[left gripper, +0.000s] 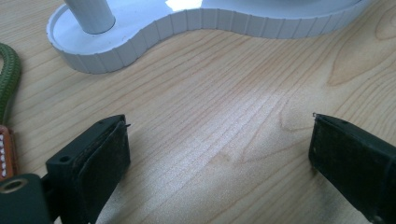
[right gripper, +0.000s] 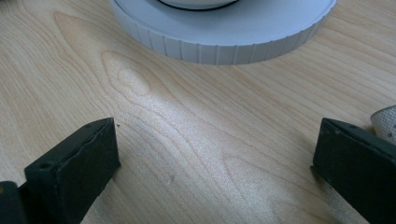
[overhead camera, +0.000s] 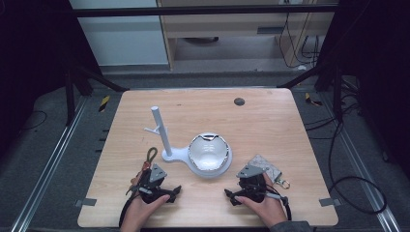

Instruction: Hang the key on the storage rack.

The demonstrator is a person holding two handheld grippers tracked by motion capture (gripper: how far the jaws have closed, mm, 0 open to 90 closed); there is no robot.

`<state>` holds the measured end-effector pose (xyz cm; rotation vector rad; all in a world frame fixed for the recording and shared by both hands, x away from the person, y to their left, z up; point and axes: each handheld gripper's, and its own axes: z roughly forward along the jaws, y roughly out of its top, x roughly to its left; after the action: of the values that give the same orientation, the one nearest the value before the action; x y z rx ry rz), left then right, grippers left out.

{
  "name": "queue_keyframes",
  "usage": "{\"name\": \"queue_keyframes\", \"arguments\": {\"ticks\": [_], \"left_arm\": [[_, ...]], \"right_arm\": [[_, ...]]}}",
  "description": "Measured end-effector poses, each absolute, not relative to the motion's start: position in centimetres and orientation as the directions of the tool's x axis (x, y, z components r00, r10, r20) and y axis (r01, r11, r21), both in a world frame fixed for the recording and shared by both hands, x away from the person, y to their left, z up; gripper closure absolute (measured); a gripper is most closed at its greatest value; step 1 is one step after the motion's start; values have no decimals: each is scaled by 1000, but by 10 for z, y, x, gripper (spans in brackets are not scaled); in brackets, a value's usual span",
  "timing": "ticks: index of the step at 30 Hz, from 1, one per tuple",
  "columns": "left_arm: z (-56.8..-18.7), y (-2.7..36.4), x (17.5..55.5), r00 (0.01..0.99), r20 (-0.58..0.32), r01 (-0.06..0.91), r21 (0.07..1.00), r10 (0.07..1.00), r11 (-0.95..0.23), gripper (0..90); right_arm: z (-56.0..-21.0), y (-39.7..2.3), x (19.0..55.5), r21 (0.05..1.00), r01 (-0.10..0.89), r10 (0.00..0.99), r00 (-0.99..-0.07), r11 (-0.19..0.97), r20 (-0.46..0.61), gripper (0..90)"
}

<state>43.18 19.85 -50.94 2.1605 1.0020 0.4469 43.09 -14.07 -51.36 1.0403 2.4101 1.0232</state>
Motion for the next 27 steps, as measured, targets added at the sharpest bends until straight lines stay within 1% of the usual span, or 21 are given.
{"name": "queue_keyframes", "arguments": {"ticks": [4, 9, 14, 16, 17, 18, 19, 21, 24, 25, 27], "left_arm": [[-509, 200, 430, 652, 16, 520, 718, 758, -463, 45], [-497, 209, 425, 658, -2, 509, 739, 753, -442, 89], [-481, 223, 427, 643, 30, 522, 713, 765, -467, 131], [-471, 236, 433, 623, 33, 558, 682, 782, -473, 136], [-471, 236, 433, 623, 33, 558, 682, 782, -473, 142], [-465, 249, 439, 596, 22, 599, 654, 802, -463, 142], [-462, 257, 442, 581, 30, 614, 640, 814, -462, 146], [-456, 270, 448, 561, 40, 641, 610, 827, -465, 175], [-449, 284, 459, 539, 18, 682, 577, 842, -449, 222], [-449, 284, 459, 539, 18, 682, 577, 842, -449, 236], [-443, 292, 470, 526, 4, 710, 549, 851, -441, 275]], "right_arm": [[-513, -141, 430, 721, 503, 735, -678, 476, -11, 3], [-513, -141, 429, 721, 504, 735, -678, 475, -10, 3], [-513, -142, 429, 721, 502, 733, -680, 478, -12, 3], [-513, -142, 429, 722, 502, 733, -680, 477, -11, 3], [-513, -142, 429, 722, 502, 733, -680, 477, -11, 3], [-513, -142, 429, 721, 501, 731, -682, 478, -11, 3], [-513, -142, 428, 721, 500, 730, -683, 479, -12, 3], [-513, -142, 428, 722, 501, 730, -684, 478, -9, 3], [-513, -143, 428, 722, 498, 727, -686, 480, -11, 2], [-513, -143, 428, 722, 499, 728, -686, 480, -10, 2], [-513, -143, 428, 722, 497, 726, -687, 482, -11, 2]]}}
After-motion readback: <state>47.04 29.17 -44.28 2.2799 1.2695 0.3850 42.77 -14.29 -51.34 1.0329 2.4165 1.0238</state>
